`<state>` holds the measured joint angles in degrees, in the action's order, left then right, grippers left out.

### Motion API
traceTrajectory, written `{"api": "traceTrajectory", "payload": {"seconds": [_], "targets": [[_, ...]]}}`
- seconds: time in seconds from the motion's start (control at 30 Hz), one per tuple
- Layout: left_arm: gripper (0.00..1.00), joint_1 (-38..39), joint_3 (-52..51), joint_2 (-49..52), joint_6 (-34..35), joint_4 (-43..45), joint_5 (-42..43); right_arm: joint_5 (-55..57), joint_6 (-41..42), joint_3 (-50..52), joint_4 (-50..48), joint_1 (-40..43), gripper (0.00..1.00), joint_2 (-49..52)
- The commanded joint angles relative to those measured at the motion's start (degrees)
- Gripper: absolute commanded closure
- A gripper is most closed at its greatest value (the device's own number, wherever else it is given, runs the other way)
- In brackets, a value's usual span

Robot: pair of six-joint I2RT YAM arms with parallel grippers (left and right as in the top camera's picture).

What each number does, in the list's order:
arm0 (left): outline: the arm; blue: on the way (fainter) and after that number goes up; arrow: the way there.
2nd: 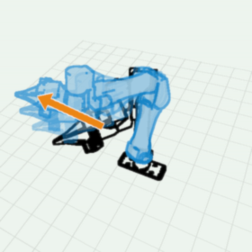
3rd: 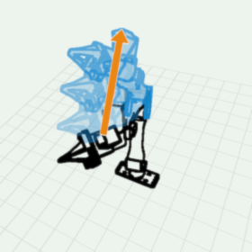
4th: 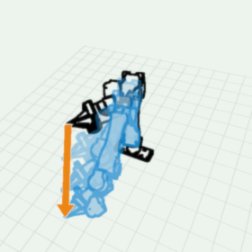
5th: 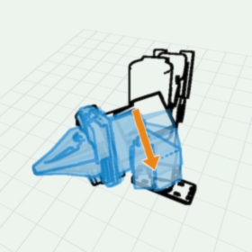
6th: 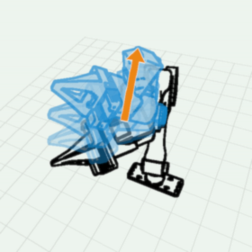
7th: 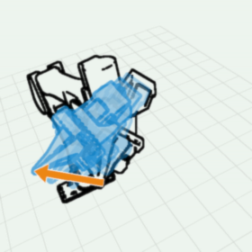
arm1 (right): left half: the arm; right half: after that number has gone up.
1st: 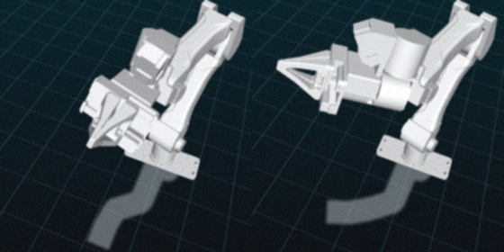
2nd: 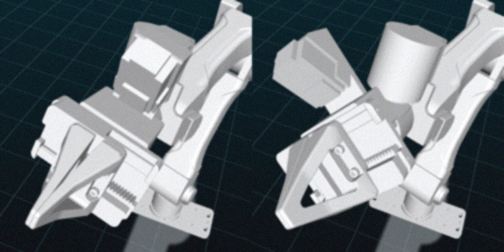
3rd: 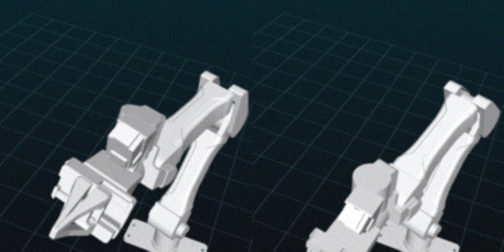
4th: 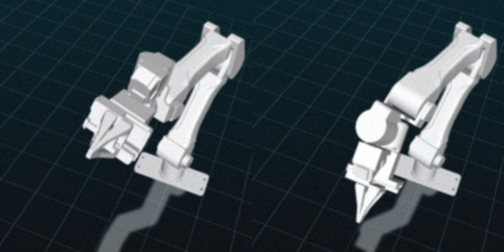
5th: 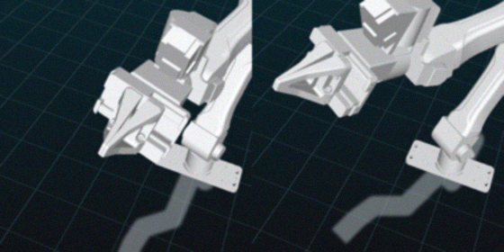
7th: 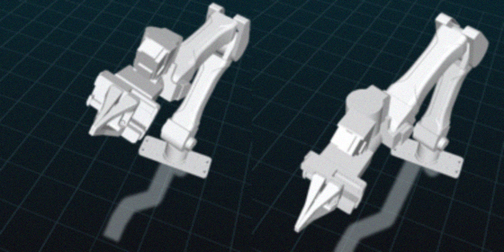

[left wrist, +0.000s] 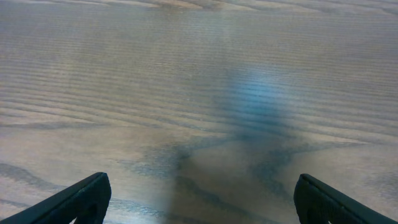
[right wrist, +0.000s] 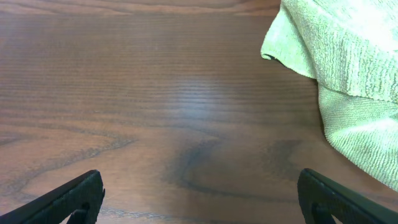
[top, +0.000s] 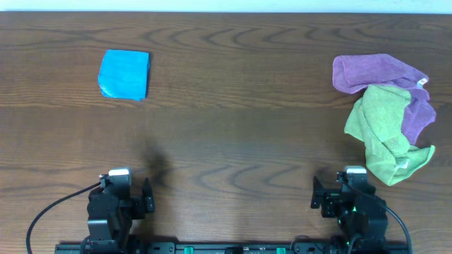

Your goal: Fold the cloth

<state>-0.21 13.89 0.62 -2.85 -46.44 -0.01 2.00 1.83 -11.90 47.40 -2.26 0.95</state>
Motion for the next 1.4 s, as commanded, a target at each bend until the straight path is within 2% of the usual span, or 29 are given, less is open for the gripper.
{"api": "traceTrajectory", "payload": {"seconds": [0.0, 1.0, 1.17, 1.37], "targets": [[0.05, 0.2, -0.2, -0.4, -0.4, -0.1, -0.5, 0.6, -1.0, 0.5, 0.2, 0.4, 0.01, -0.6], [0.05, 0.2, -0.2, -0.4, -0.4, -0.1, -0.5, 0.5, -1.0, 0.3, 0.5, 0.4, 0.01, -0.2], [0.05, 0.2, -0.2, -0.4, -0.4, -0.1, -0.5, 0.6, 3.1, -2.6, -2.1, 0.4, 0.01, 4.3], [0.05, 0.2, -0.2, -0.4, -0.4, -0.1, -0.5, 0.7, 5.0, -11.8, -2.1, 0.4, 0.01, 16.6]]}}
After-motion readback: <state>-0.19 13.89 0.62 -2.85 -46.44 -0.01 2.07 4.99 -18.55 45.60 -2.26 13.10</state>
